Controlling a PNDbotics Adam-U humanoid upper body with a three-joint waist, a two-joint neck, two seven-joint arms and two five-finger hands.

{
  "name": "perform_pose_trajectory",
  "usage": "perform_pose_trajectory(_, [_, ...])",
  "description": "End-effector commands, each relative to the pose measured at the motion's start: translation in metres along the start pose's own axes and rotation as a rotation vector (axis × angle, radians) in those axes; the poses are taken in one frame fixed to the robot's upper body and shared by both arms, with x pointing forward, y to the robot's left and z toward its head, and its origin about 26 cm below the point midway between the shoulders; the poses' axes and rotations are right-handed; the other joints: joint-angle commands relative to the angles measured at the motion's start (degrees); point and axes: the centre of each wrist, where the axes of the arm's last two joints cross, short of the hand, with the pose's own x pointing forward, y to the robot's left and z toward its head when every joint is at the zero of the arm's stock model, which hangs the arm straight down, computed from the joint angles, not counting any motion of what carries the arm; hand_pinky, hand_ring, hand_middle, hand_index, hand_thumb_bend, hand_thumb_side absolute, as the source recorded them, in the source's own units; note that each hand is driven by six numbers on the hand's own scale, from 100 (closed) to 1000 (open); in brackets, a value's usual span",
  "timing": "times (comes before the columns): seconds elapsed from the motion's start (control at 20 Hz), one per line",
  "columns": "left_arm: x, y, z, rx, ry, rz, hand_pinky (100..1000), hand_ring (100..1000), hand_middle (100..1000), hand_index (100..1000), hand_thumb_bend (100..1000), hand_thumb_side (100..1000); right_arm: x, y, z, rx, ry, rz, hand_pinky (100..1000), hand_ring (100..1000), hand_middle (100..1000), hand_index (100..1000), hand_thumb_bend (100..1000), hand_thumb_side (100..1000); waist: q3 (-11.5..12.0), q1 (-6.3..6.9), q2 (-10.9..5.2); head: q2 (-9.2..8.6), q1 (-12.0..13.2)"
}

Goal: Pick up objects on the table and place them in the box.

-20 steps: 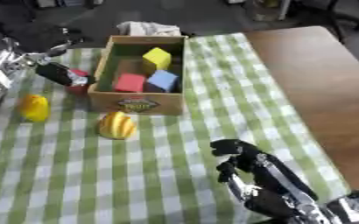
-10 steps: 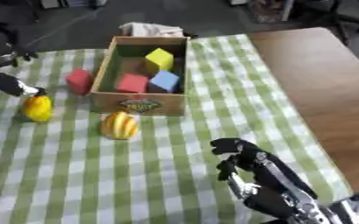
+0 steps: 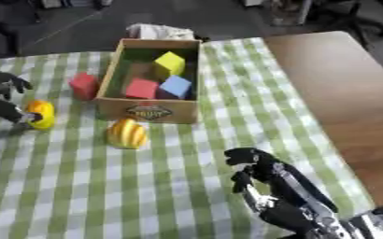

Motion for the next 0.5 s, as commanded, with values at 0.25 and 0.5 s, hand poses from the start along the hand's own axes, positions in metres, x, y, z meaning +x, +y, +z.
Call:
perform_pose_trajectory(0.25, [-0.004, 0.005, 0.001, -0.001, 0.002, -0.007, 660, 565, 615, 796, 280, 330, 0.005, -0.003, 0.000, -0.002, -0.009, 0.019, 696, 502, 828, 757, 100, 470, 0.0, -0.19, -0.62, 0.26, -0.1])
perform_pose_trajectory(0.5, [0.006, 0.039, 0.020, 0.145, -0.076, -0.017, 591, 487, 484, 677, 116, 274, 0.004, -0.003, 0.001, -0.002, -0.006, 0.019, 696, 502, 827, 757, 100, 471, 0.1, -0.16, -0.68, 0.26, -0.1])
